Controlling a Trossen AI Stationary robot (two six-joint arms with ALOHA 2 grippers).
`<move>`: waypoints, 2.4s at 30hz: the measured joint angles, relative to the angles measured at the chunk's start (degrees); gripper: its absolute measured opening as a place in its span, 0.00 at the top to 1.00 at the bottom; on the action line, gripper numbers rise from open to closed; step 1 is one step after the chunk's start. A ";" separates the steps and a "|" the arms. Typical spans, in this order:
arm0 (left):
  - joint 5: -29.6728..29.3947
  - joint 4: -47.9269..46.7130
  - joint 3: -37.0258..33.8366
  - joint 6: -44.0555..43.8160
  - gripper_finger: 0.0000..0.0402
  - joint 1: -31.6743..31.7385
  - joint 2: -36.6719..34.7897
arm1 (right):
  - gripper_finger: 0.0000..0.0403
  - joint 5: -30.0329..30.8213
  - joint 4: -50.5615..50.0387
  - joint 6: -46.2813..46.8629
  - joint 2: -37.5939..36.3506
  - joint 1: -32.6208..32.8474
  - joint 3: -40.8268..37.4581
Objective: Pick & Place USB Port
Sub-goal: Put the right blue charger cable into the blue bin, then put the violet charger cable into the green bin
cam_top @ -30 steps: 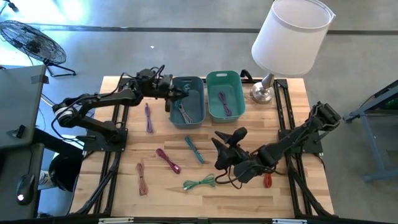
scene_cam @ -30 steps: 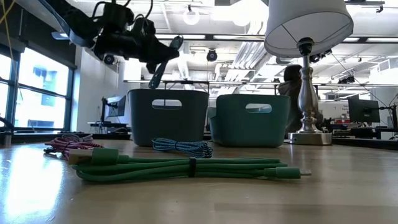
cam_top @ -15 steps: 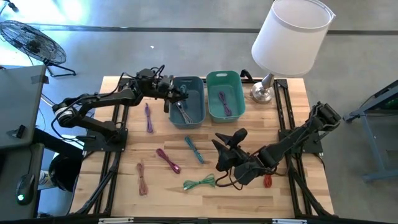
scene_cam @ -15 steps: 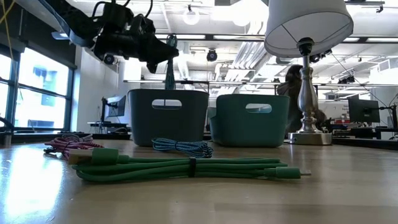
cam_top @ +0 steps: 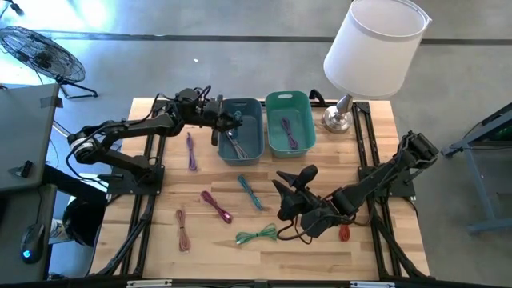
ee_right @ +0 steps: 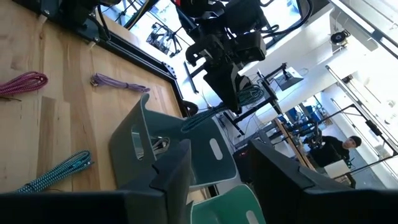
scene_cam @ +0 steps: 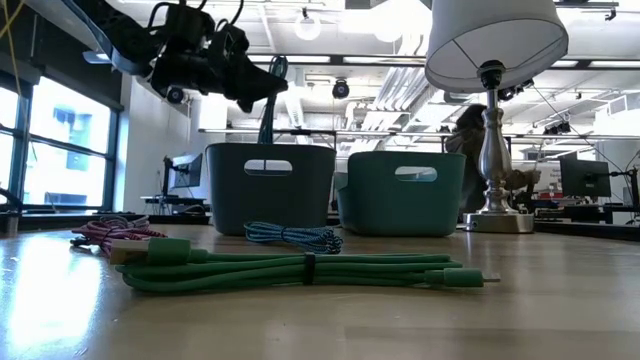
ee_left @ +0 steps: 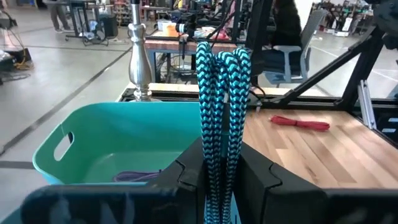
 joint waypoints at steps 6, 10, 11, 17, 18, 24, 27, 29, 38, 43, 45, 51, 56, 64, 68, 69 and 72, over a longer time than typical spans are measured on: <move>-0.02 1.42 0.00 1.12 0.85 0.00 0.00 | 0.63 0.00 -1.15 0.02 0.00 0.27 0.00; 0.28 2.11 0.02 1.21 0.85 0.00 -0.04 | 0.63 -0.64 -1.22 0.04 0.00 1.12 0.00; 0.32 2.11 0.02 1.20 0.85 0.00 -0.04 | 0.63 -0.80 -1.32 0.04 0.00 1.32 0.00; 0.39 2.56 0.02 1.26 0.85 0.00 -0.04 | 0.63 -2.19 -1.88 0.31 0.00 2.50 0.00; 0.04 2.82 0.02 1.28 0.85 0.00 -0.04 | 0.63 -2.19 -2.02 0.95 0.00 2.70 0.00; -4.25 3.03 0.02 1.02 0.85 -0.02 -0.22 | 0.63 -2.27 -5.67 5.71 0.00 3.40 0.00; -3.18 2.43 0.02 -1.10 0.85 -0.02 -0.22 | 0.63 -2.32 -6.73 7.59 0.00 3.41 0.00; -0.31 2.36 0.02 -3.24 0.85 -0.02 -0.22 | 0.63 -2.32 -6.89 7.58 0.00 3.42 0.00; 0.17 2.53 0.02 -4.65 0.85 -0.04 -0.24 | 0.63 -2.32 -6.94 7.58 0.00 3.63 0.00; -2.43 2.69 0.02 -2.17 0.78 -0.04 -0.24 | 0.63 -3.69 -6.96 7.76 0.00 3.63 0.00; -2.88 2.57 0.02 -1.97 0.71 -0.04 -0.24 | 0.63 -5.07 -6.96 7.76 0.00 3.63 0.00; -2.57 2.68 0.02 -1.47 0.46 -0.04 -0.24 | 0.63 -5.07 -7.29 7.72 0.00 3.64 0.00; 0.88 3.62 0.02 -4.63 0.36 -0.04 -0.24 | 0.63 -4.20 -7.65 7.61 0.00 3.63 -0.01; 12.57 22.38 0.00 -18.30 0.38 -0.50 -5.00 | 0.63 -4.16 -8.05 7.59 0.00 3.63 0.00; 17.61 32.56 0.00 -21.59 0.40 -2.78 -12.71 | 0.63 -4.19 -8.86 7.61 0.00 3.63 -0.02; 18.14 33.22 0.00 -21.55 0.41 -3.48 -15.34 | 0.63 -4.17 -8.92 7.61 0.00 3.63 -0.02; 18.21 31.61 0.00 -18.58 0.43 -5.75 -23.24 | 0.63 -4.17 -9.33 7.56 0.00 3.63 -0.02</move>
